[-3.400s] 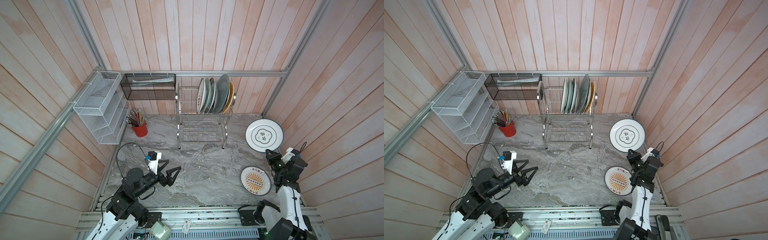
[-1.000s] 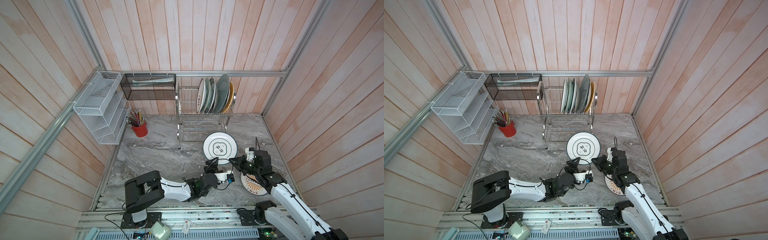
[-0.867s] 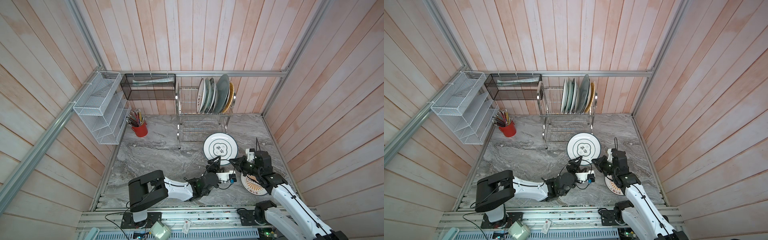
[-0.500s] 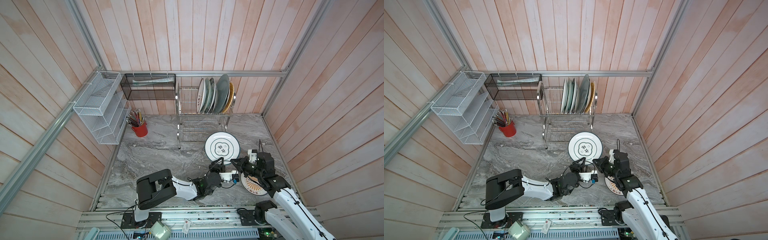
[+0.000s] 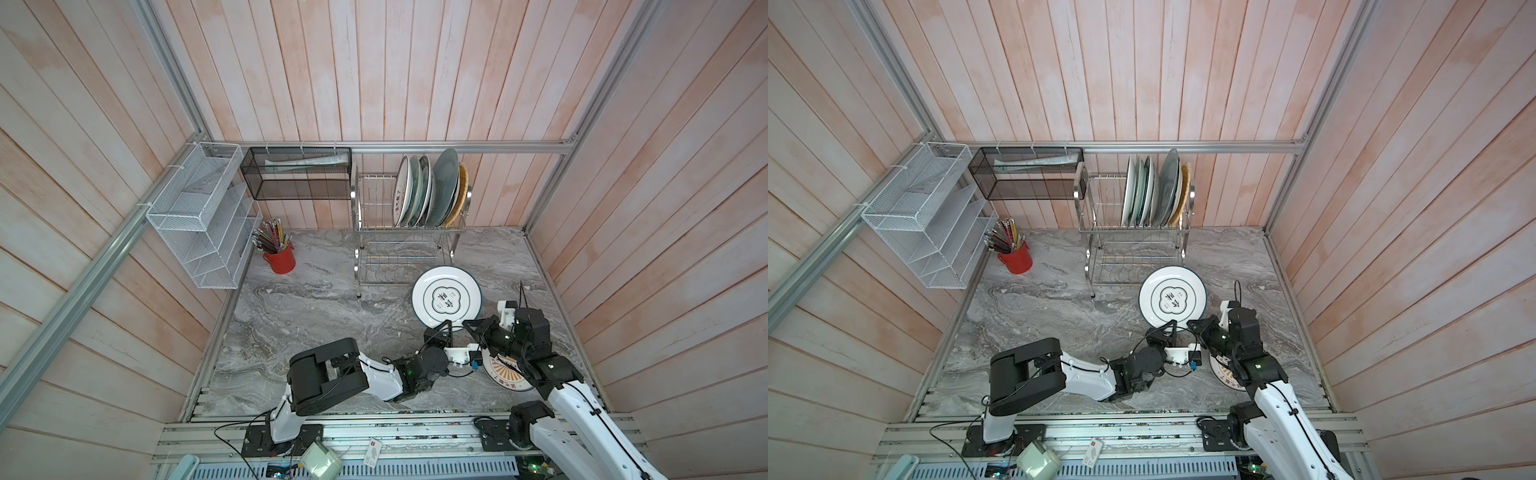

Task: Load the plates into the dish rack
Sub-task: 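Reach the left gripper to the flower-print plate rim and grip it, then lift the flower-print plate with the left gripper while the right releases and withdraws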

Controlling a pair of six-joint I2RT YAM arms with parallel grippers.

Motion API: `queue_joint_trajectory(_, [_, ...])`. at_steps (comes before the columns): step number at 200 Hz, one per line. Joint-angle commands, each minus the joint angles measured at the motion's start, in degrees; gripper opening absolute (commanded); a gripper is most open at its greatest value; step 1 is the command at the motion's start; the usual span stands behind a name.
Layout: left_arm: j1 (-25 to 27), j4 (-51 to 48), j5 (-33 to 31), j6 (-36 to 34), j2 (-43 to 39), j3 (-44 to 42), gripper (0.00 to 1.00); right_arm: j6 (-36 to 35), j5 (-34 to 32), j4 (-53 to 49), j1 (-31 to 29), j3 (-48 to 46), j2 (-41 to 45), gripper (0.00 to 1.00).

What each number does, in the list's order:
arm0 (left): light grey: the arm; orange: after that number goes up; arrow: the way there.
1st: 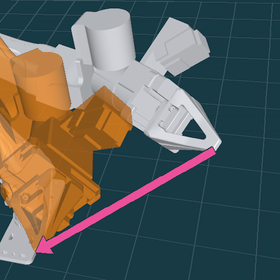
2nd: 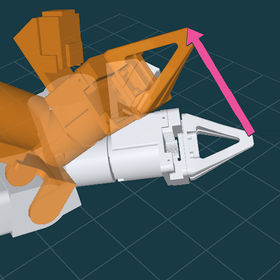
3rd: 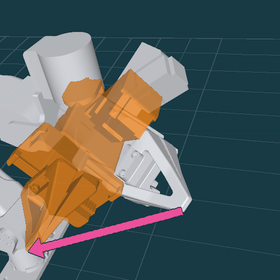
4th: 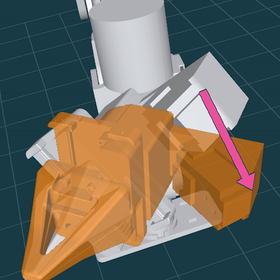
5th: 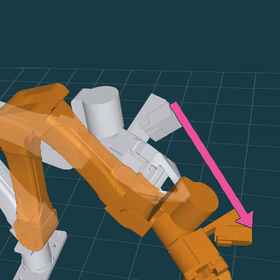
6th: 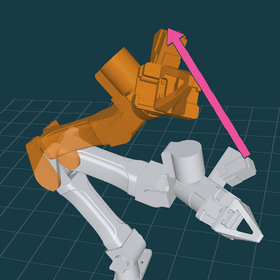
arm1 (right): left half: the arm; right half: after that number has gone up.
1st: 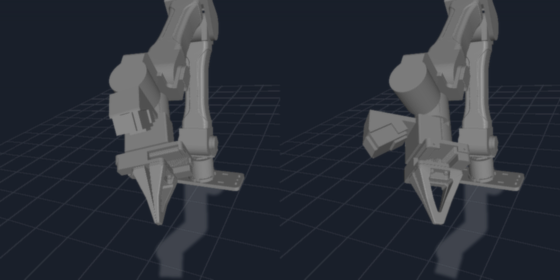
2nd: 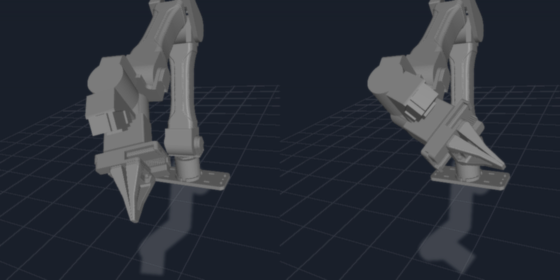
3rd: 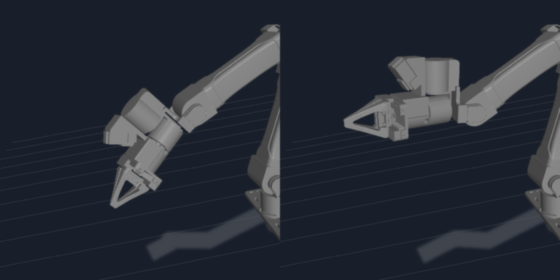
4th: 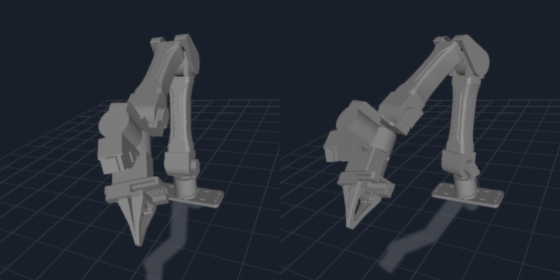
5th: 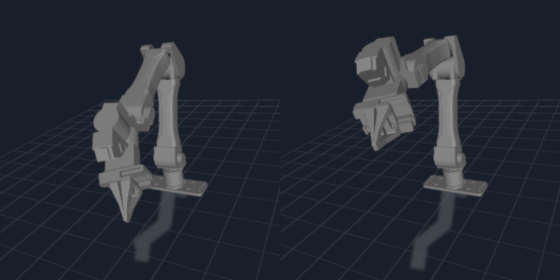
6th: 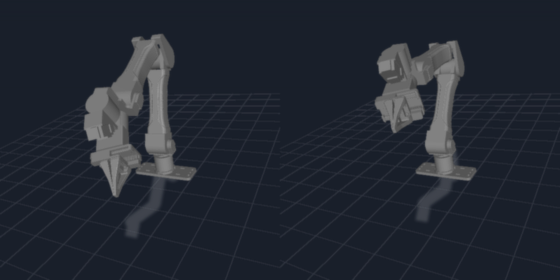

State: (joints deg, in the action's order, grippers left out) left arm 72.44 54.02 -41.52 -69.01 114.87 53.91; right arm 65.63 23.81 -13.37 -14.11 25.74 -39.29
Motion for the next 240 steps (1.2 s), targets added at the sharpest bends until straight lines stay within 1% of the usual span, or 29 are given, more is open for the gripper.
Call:
queue_joint_trajectory(1, [-0.56, 6.81, -4.48, 2.28, -1.92, -0.36, 0.00, 1.60, 1.52, 1.77, -0.31, 0.75, 0.92, 0.28])
queue_joint_trajectory(4, [-0.55, 6.81, -4.42, 2.37, -2.19, -0.52, 0.00, 1.39, 1.44, 1.81, -0.37, 0.78, 0.84, 0.36])
queue_joint_trajectory(10, [-0.47, 6.80, -4.16, 2.60, -2.68, -1.10, 0.00, 1.13, 1.14, 1.90, -0.31, 0.77, 0.96, 0.48])
queue_joint_trajectory(21, [-0.24, 6.71, -3.77, 2.83, -3.66, -2.07, 0.00, 0.54, 0.36, 2.06, -0.31, 0.93, 0.88, 0.67])
queue_joint_trajectory(31, [0.01, 6.67, -3.26, 2.92, -4.48, -3.10, 0.00, -0.21, -0.22, 2.61, -0.35, 1.36, 0.73, 0.87])
queue_joint_trajectory(34, [0.10, 6.63, -3.11, 3.00, -4.78, -3.26, 0.00, -0.48, -0.50, 2.75, -0.31, 1.48, 0.66, 0.92])
queue_joint_trajectory(39, [0.22, 6.33, -2.97, 3.17, -5.22, -3.88, 0.00, -0.73, -0.96, 2.90, -0.31, 1.72, 0.54, 0.98])
queue_joint_trajectory(97, [2.44, -0.17, -1.47, 9.42, -12.76, -9.73, 0.00, -5.74, -6.52, 4.70, -0.31, 6.63, -3.87, 0.98])
queue_joint_trajectory(123, [4.24, -6.22, 0.03, 13.96, -17.59, -12.26, 0.00, -7.82, -8.57, 7.77, -0.31, 7.71, -5.24, 0.98])
queue_joint_trajectory(156, [6.60, -18.50, 4.54, 23.96, -26.33, -14.43, 0.00, -12.93, -10.99, 10.73, -0.22, 9.15, -5.27, 0.98])
queue_joint_trajectory(175, [7.99, -27.64, 8.92, 30.76, -32.85, -14.69, 0.00, -16.43, -11.22, 13.35, -0.15, 8.82, -4.11, 0.98])
queue_joint_trajectory(193, [9.03, -34.98, 13.60, 37.11, -39.63, -14.46, 0.00, -19.91, -10.13, 17.13, -0.13, 7.23, -2.12, 0.98])
queue_joint_trajectory(207, [9.64, -40.09, 15.93, 41.57, -44.23, -13.53, 0.00, -22.37, -8.89, 20.29, -0.12, 5.56, -0.45, 0.98])
queue_joint_trajectory(240, [10.31, -48.18, 20.69, 51.39, -54.69, -11.14, 0.00, -28.18, -5.78, 24.88, -0.13, 3.82, 1.82, 0.98])
